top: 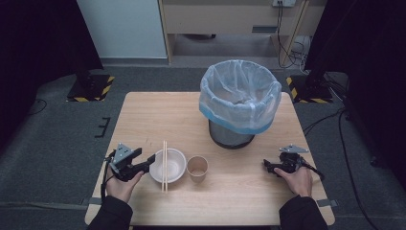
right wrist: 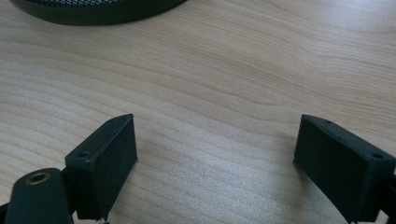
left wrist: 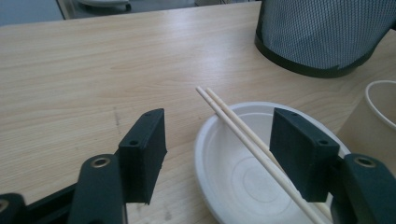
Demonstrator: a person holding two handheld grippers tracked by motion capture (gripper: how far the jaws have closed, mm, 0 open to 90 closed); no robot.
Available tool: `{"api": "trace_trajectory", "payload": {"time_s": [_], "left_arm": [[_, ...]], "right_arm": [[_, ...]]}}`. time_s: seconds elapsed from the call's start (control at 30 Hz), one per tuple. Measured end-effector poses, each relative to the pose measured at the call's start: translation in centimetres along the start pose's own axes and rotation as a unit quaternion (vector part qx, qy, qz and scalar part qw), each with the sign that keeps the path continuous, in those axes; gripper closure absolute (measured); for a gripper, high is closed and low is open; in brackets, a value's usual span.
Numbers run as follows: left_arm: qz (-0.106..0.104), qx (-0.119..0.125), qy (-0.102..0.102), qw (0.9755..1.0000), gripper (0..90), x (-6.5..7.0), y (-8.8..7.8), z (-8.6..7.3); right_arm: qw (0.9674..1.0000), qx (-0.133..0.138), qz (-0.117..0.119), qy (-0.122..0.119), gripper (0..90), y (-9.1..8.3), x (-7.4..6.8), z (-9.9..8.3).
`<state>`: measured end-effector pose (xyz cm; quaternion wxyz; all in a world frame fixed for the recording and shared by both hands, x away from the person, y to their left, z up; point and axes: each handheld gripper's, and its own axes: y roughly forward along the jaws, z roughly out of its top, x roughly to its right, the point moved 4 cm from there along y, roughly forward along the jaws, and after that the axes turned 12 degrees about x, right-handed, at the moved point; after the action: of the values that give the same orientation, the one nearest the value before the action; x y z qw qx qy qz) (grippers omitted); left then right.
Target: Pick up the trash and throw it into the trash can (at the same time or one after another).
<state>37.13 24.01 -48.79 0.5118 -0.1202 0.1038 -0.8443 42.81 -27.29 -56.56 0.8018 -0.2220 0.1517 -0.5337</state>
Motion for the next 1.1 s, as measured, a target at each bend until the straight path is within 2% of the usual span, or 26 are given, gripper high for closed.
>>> {"api": "trace_trajectory", "payload": {"time_s": [0.03, 0.2, 0.43, 0.57, 0.83, 0.97, 1.1], "left_arm": [[-0.004, -0.003, -0.004, 1.0000, 36.6, 0.2, 0.2, -0.1], [-0.014, -0.033, 0.004, 0.9994, 42.5, 1.0, 1.1, -1.0], [-0.023, -0.047, -0.006, 0.9986, 47.3, 1.4, 1.6, -1.5], [-0.021, -0.051, -0.010, 0.9984, 48.9, 1.5, 1.8, -1.6], [-0.028, -0.076, 0.002, 0.9967, 51.3, 2.5, 2.8, -2.2], [-0.029, -0.077, 0.008, 0.9965, 52.5, 2.8, 3.0, -2.2], [-0.027, -0.078, 0.001, 0.9966, 53.3, 2.5, 2.8, -2.2]], "right_arm": [[1.0000, 0.000, 0.000, 0.000, 13.1, 0.0, 0.0, 0.0], [1.0000, 0.000, 0.005, -0.004, 12.9, 0.1, 0.0, 0.0], [1.0000, -0.001, 0.003, -0.002, 12.0, 0.1, -0.2, 0.1], [1.0000, -0.002, 0.001, 0.001, 11.5, 0.2, -0.2, 0.1], [1.0000, -0.002, 0.003, -0.001, 11.5, 0.2, -0.3, 0.1], [1.0000, -0.002, 0.005, -0.002, 11.4, 0.2, -0.3, 0.1], [1.0000, -0.002, 0.005, -0.002, 11.5, 0.2, -0.3, 0.1]]}}
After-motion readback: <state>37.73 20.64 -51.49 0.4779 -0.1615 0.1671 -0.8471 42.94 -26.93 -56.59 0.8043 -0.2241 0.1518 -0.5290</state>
